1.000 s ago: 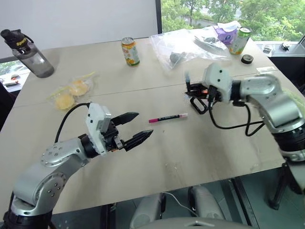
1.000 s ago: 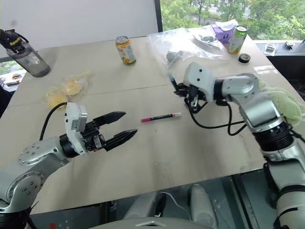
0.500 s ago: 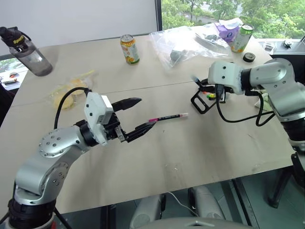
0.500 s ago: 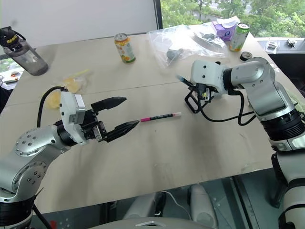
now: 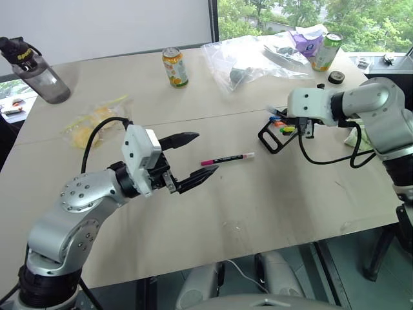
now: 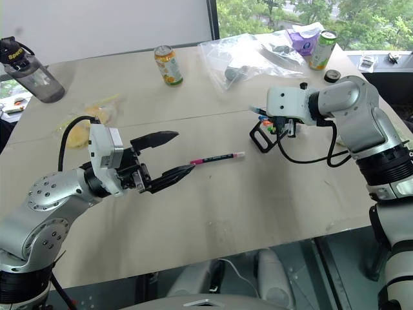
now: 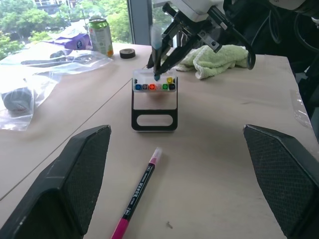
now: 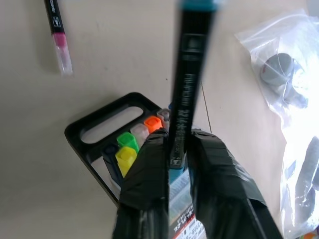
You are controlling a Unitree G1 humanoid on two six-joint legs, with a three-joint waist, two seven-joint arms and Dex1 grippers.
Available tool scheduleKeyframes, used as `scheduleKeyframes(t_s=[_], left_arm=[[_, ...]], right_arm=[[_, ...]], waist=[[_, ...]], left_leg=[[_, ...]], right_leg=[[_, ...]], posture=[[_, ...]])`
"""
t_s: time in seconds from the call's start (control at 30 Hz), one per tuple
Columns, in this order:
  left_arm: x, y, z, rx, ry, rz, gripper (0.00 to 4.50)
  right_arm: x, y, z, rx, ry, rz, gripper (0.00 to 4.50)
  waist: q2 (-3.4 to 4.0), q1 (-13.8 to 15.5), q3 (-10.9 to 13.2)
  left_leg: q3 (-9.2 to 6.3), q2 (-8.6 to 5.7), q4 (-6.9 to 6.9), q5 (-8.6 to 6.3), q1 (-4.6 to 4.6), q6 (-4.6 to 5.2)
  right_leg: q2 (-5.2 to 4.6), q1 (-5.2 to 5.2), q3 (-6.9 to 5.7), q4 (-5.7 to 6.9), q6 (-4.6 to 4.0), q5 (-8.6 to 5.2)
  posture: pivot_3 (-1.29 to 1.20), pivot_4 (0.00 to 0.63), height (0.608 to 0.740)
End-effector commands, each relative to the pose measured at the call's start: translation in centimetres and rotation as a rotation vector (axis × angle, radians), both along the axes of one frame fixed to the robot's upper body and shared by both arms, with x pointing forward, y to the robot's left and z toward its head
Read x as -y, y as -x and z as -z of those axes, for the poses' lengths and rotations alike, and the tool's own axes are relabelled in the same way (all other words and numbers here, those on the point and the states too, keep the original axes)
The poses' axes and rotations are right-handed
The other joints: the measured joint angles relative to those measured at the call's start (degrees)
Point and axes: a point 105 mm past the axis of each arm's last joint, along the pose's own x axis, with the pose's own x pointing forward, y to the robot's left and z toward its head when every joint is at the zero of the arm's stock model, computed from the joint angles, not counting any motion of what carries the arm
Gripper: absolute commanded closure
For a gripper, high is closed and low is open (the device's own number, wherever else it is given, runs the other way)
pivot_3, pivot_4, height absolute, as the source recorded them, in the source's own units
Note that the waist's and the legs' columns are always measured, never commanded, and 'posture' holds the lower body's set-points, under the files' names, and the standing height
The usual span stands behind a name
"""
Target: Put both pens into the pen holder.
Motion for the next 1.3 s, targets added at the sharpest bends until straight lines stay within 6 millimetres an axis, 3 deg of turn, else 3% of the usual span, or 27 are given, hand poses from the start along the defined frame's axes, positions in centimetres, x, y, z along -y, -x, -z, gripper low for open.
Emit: scheduleKeyframes(t_s=[0.03,0.07,0.2,0.33,0.53,0.73,0.83,0.97,1.13,1.3], left_arm=[[0.6,0.4,-0.6,0.039,-0.009,0.025,0.00],[0.6,0.4,-0.6,0.039,-0.008,0.025,0.00],[0.6,0.4,-0.6,0.040,-0.010,0.027,0.00],[0.5,0.4,-0.6,0.038,-0.011,0.027,0.00],[0.0,0.1,-0.3,0.026,-0.011,0.015,0.00],[-0.4,-1.4,0.7,0.004,0.005,-0.048,0.00],[-0.4,-2.9,1.9,-0.017,-0.010,-0.094,0.00],[0.0,-4.8,3.6,-0.027,-0.035,-0.080,0.00],[0.6,-8.1,5.8,-0.034,-0.153,-0.021,0.00],[1.8,-10.7,8.3,-0.101,-0.253,0.086,0.00]], right_arm=[[0.0,-0.1,-1.9,0.068,0.003,-0.008,2.18],[0.0,-0.2,-1.9,0.069,0.002,-0.006,1.59],[0.3,-0.4,-1.8,0.074,-0.006,0.013,0.07],[0.5,-0.4,-2.1,0.079,-0.020,0.023,0.07],[-1.7,0.7,-4.2,0.014,-0.262,-0.020,0.07],[-4.1,4.7,-5.2,-0.227,-0.575,-0.165,0.07],[-4.0,7.2,-3.8,-0.384,-0.711,-0.213,0.07],[-2.5,9.4,1.0,-0.527,-0.799,-0.116,0.07],[-0.3,12.1,5.9,-0.546,-0.857,0.045,0.07],[1.5,13.6,8.0,-0.476,-0.829,0.148,0.07]], waist=[[0.00,-0.04,0.00],[0.00,-0.05,0.00],[0.00,-0.04,0.00],[0.00,-0.04,0.00],[0.00,-0.13,0.00],[-0.02,0.09,-0.02],[-0.18,0.75,-0.12],[-0.19,1.63,-0.14],[-0.15,1.72,-0.16],[-0.20,1.31,-0.18]], left_leg=[[0.00,0.00,0.00,0.00,0.00,0.00],[0.01,0.00,0.00,0.00,0.01,0.00],[0.01,0.00,0.00,0.00,0.02,0.00],[0.03,0.00,0.01,0.00,0.03,0.00],[0.05,0.01,0.01,0.00,0.04,0.00],[0.04,0.01,0.03,0.00,0.04,0.00],[-0.10,0.00,0.05,0.00,0.02,0.00],[-0.10,-0.06,0.18,0.01,0.00,0.01],[-0.09,-0.08,0.24,0.01,0.01,0.00],[0.14,-0.10,0.47,0.01,0.14,0.01]], right_leg=[[0.00,0.00,0.00,0.00,0.00,0.00],[0.00,0.00,0.01,0.01,0.00,0.00],[0.00,0.00,0.02,0.02,0.00,0.00],[0.01,0.00,0.04,0.04,0.00,0.00],[0.02,0.00,0.08,0.06,0.00,0.00],[0.02,0.00,0.07,0.07,0.00,0.00],[-0.01,0.05,-0.09,0.06,0.00,0.00],[-0.06,0.07,-0.10,0.11,0.00,0.01],[-0.06,0.07,-0.12,0.25,0.00,0.01],[-0.02,0.08,0.11,0.61,0.02,0.02]], posture=[[0.00,0.150,0.739],[0.00,0.150,0.739],[0.00,0.150,0.739],[0.00,0.150,0.739],[0.00,0.150,0.739],[0.00,0.150,0.739],[0.00,0.150,0.739],[0.00,0.150,0.739],[0.00,0.150,0.739],[0.00,0.150,0.739]])
